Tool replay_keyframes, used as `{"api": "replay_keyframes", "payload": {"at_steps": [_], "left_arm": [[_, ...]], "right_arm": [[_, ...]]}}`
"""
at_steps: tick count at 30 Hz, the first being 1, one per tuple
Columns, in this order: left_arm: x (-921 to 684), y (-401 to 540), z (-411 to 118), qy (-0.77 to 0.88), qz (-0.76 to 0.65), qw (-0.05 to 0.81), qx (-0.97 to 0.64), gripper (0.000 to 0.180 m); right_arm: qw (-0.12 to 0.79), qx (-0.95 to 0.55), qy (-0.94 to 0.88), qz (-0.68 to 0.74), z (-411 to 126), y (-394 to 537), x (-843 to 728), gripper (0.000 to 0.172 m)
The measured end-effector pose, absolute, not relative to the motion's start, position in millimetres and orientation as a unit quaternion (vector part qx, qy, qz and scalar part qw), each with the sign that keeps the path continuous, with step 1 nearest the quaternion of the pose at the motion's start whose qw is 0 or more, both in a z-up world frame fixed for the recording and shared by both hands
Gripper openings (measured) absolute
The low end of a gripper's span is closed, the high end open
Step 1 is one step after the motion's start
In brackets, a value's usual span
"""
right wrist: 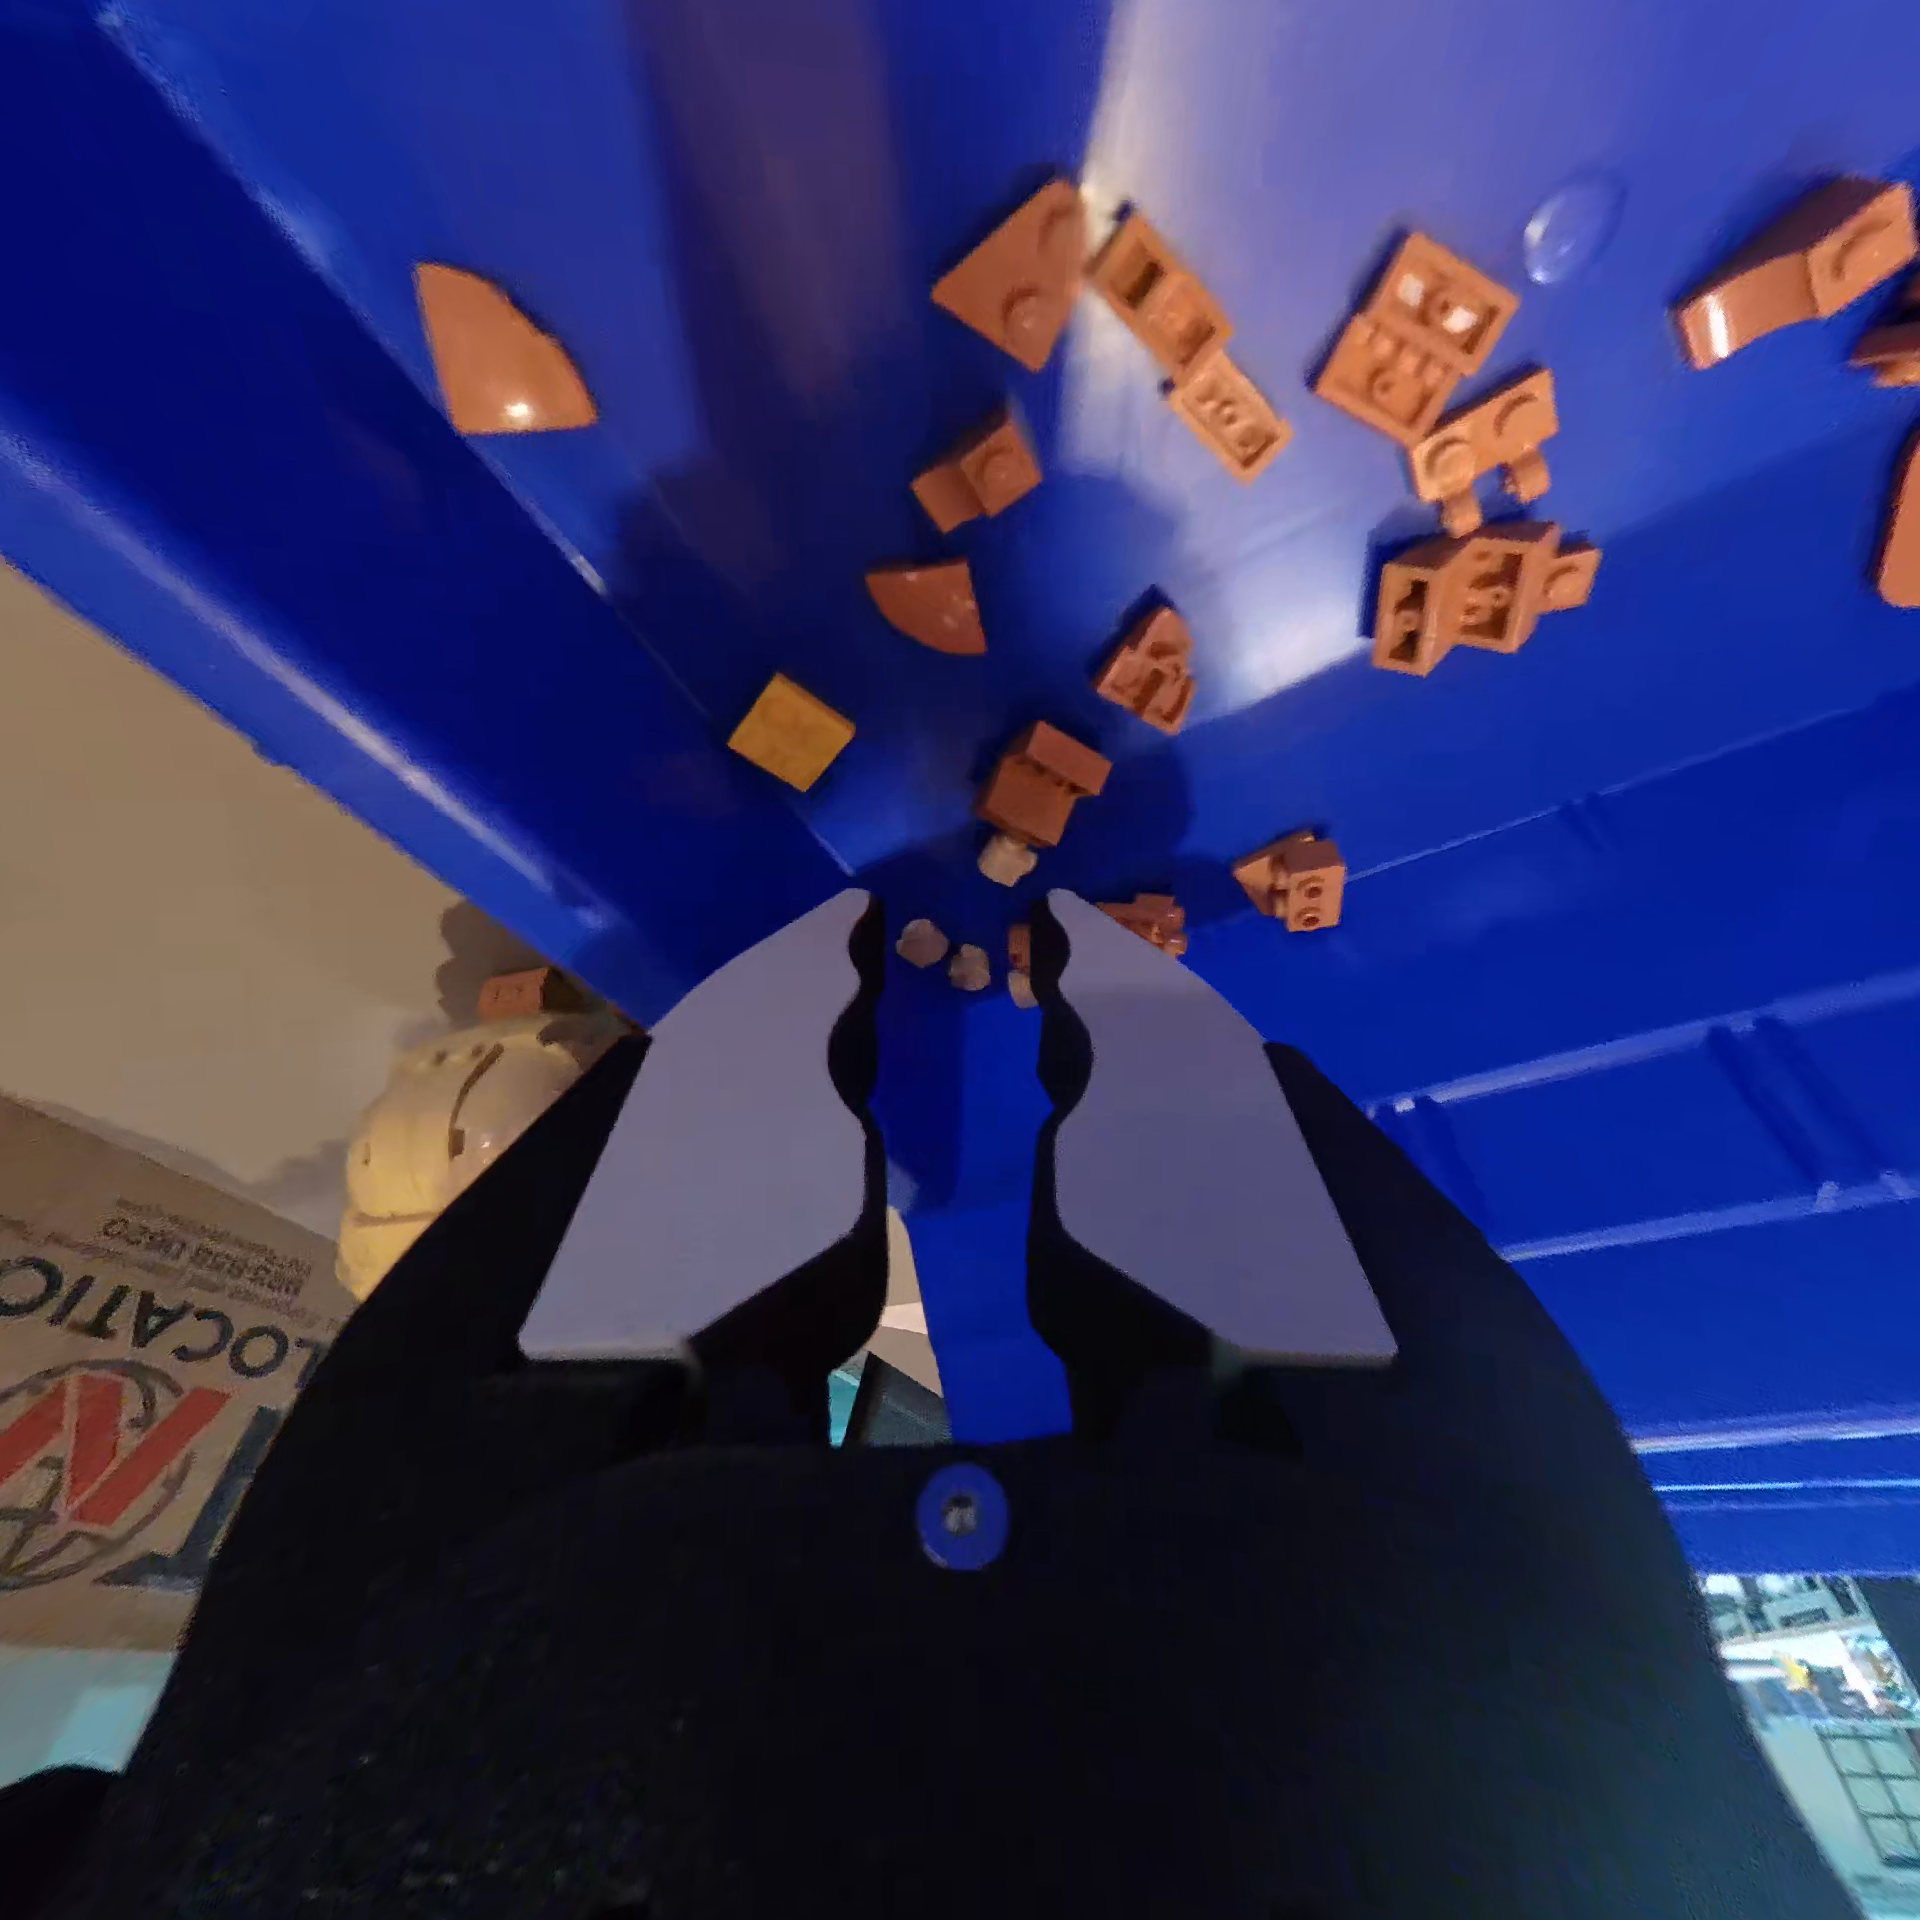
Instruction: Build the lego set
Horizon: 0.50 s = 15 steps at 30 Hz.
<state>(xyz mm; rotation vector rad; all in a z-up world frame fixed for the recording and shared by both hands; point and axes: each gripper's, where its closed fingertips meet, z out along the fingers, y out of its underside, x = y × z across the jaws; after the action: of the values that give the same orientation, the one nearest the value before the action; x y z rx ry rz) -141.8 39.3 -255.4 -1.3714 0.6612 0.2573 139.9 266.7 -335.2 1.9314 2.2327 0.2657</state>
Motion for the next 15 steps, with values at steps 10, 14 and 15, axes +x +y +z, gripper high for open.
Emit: {"api": "replay_keyframes", "payload": {"at_steps": [10,14,15], "left_arm": [[-136,38,-258,0.314,0.113,0.714,-0.616,0.038],[-136,38,-257,0.313,0.114,0.714,-0.616,0.038],[-136,37,-257,0.313,0.114,0.714,-0.615,0.038]], "right_arm": [[0.09,0.673,0.726,0.106,-354,275,142,0.02],[0.084,0.671,0.728,0.111,-355,276,143,0.011],[0.082,0.671,0.728,0.111,-354,275,144,0.011]]}}
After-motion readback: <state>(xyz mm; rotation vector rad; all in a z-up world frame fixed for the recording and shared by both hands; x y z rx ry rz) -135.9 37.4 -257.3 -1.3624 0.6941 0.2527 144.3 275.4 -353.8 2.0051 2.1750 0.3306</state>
